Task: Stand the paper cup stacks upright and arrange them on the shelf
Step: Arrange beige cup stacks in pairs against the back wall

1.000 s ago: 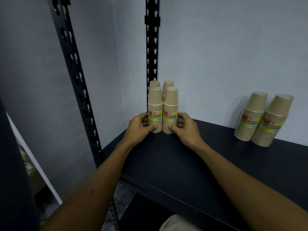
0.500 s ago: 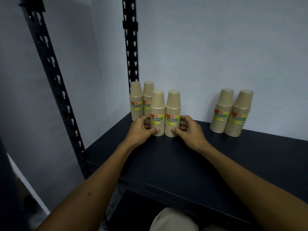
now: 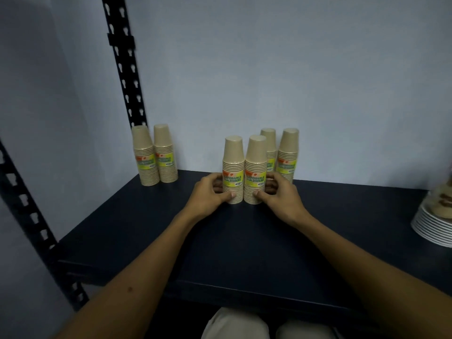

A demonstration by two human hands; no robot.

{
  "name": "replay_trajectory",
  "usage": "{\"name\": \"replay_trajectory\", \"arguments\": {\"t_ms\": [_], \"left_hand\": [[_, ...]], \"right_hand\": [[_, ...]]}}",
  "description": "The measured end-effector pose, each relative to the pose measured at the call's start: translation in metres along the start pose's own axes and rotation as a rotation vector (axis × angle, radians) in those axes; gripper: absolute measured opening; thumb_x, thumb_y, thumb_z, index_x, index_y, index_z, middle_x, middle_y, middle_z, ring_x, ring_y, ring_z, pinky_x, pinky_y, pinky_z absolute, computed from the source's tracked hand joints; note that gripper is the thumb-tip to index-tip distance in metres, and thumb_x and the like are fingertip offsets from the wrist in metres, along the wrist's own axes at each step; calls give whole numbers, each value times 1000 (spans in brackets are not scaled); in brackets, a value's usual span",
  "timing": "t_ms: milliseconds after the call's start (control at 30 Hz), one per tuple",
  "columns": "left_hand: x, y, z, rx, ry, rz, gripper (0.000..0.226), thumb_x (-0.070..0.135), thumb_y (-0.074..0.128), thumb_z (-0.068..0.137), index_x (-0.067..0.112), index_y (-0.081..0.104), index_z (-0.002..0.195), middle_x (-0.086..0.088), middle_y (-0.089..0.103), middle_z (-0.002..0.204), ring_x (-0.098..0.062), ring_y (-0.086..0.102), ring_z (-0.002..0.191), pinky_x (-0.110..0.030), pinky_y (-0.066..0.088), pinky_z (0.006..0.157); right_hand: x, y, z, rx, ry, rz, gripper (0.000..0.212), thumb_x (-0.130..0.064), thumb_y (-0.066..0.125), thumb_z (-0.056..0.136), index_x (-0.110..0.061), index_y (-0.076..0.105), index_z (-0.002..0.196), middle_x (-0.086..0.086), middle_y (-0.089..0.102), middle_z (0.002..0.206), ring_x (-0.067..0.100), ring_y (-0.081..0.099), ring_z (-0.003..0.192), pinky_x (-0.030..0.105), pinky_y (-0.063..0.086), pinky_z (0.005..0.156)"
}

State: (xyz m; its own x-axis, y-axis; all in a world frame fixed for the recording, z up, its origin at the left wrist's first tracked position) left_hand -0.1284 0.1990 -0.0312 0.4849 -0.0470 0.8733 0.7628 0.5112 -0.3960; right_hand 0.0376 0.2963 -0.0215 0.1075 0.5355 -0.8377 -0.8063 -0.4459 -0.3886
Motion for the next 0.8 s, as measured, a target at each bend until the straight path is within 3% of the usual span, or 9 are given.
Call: {"name": "replay_trajectory", "arguments": {"t_ms": [233,433,633,800], "left_hand": [[13,42,13,-79,26,-22,56,15,80,77,16,57,129,1,68,117,-10,66,105,-30,54,94],[20,64,22,-113,32,-40,59,16,82,76,14,56,129,2,69,116,-9,67,104,-32,54,94],[19,69,29,-107,21,-45,55,18,84,73,13,60,122,2,69,113,-8,67,101,-24,55,88],[19,69,37,-135,20,-15,54,19,85,72,11,63,120,0,70,111,-11,68,101,-33,55,93]], "right_hand": [[12,-45,-14,75,24,-98,45,-20,76,82,-22,56,123,-19,63,100,-11,59,91,5,46,73],[20,-67,-18,122,30,-137,45,-22,75,83,-18,56,123,-10,66,105,-2,62,92,7,48,71],[26,-73,-15,130,46,-123,41,-22,76,81,-19,57,117,-9,66,102,3,63,91,16,51,76],[29,-76,-7,81,74,-107,43,-24,78,79,-20,56,116,-10,65,102,7,64,91,15,51,73]]}}
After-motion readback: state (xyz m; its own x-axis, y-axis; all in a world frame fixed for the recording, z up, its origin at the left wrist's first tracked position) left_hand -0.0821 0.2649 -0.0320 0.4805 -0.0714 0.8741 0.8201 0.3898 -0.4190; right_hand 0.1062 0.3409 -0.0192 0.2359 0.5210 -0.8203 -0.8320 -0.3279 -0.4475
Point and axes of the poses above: each hand's wrist, its own z-axis towards the middle knuckle, its own y-axis out of the palm, x = y × z, the point moved 10 cm from there along z, towards the middle knuckle
